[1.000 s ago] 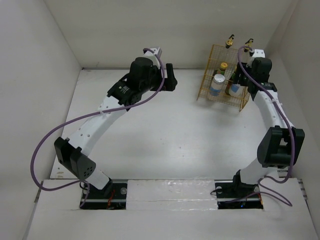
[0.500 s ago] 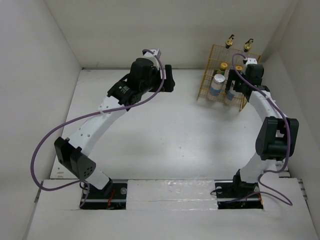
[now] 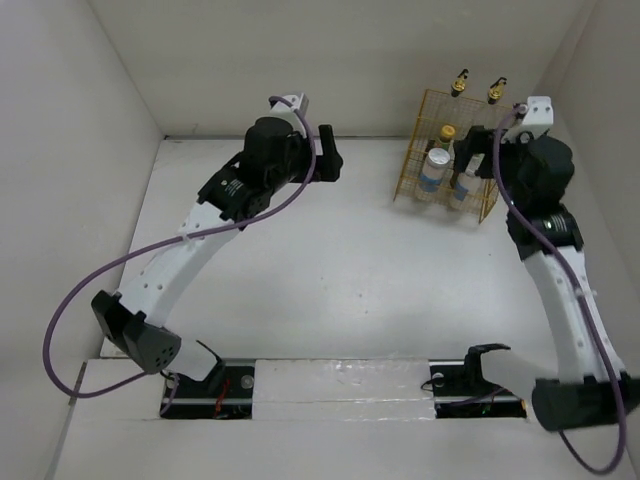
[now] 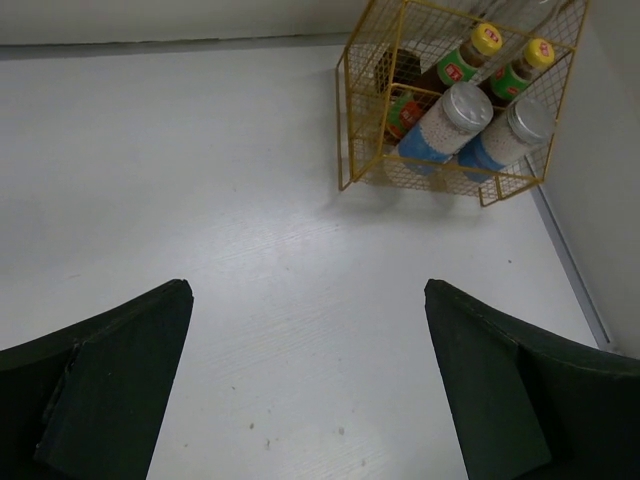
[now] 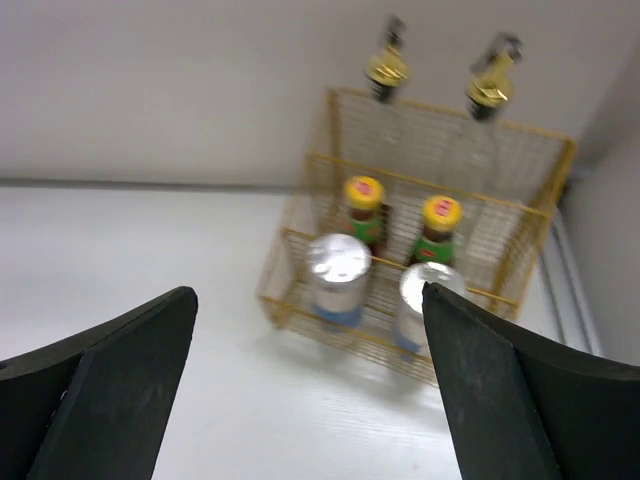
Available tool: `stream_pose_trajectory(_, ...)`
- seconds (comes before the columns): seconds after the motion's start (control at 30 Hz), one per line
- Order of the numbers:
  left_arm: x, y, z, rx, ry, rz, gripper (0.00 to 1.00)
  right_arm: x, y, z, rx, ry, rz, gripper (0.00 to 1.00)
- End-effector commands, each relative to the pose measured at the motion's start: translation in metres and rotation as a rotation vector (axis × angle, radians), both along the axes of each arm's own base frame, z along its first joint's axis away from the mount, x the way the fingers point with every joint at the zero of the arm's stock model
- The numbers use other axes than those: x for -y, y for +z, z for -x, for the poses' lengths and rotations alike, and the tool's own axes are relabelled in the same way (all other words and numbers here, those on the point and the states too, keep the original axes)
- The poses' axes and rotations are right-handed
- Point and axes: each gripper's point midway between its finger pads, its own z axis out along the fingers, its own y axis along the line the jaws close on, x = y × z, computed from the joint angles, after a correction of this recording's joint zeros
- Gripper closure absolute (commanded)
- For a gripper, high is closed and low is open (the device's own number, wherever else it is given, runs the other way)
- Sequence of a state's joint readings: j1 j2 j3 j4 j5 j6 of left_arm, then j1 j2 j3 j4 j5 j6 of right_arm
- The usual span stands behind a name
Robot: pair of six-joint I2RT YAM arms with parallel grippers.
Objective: Organize the condiment bottles
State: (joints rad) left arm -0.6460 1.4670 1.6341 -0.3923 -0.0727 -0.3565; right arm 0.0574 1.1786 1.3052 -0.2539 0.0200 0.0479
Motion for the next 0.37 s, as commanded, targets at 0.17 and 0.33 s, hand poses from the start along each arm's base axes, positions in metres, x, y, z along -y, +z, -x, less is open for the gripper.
stream_pose_trajectory(0.17, -0.035, 0.073, 0.033, 0.163, 0.063, 0.155, 0.01, -0.114, 0.017, 0.139, 0.141, 0.525, -0.133, 0.00)
stream_pose_trajectory(0.33, -0.042, 0.065, 0.048, 0.142, 0.065, 0.191, 0.01, -0.129, -0.004, 0.165, 0.096, 0.575, -0.143, 0.00)
